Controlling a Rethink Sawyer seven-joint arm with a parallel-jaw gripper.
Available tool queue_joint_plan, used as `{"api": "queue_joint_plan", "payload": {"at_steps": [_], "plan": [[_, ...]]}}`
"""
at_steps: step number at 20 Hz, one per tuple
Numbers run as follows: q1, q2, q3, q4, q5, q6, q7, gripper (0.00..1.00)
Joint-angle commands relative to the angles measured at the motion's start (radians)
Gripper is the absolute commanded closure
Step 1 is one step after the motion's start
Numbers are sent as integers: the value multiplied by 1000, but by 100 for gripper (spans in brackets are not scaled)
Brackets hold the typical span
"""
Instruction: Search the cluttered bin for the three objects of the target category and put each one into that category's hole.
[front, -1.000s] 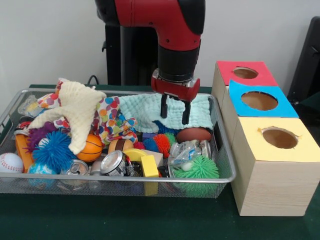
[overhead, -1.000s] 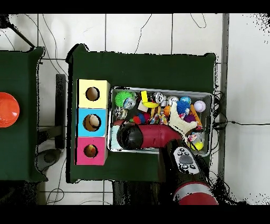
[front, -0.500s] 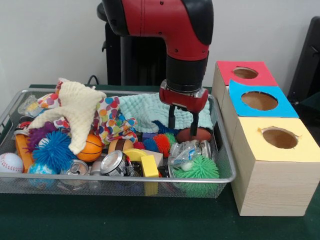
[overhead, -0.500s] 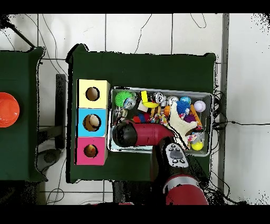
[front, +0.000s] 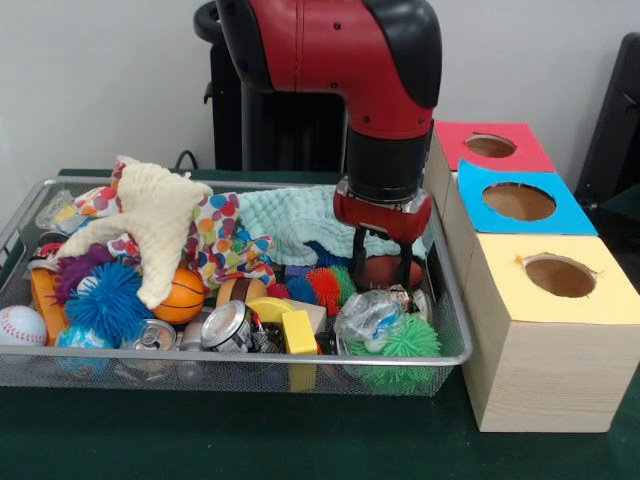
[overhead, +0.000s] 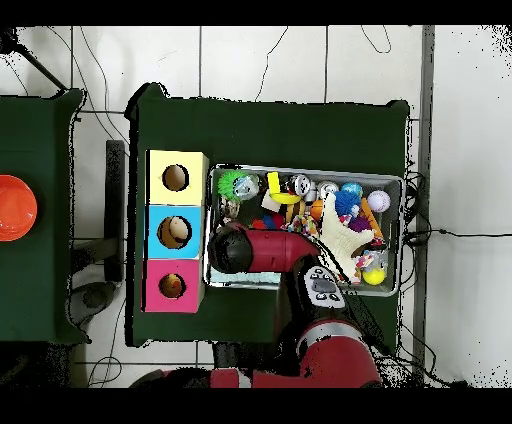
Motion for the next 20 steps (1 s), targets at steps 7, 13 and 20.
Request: {"api": "queue_joint_plan", "payload": {"at_steps": [7, 13, 20], "plan": [[27, 87, -17, -139, 104, -103, 164, 0], [33, 98, -20, -157, 125, -99, 153, 0], [22, 76, -17, -149, 114, -73, 129, 100]]}}
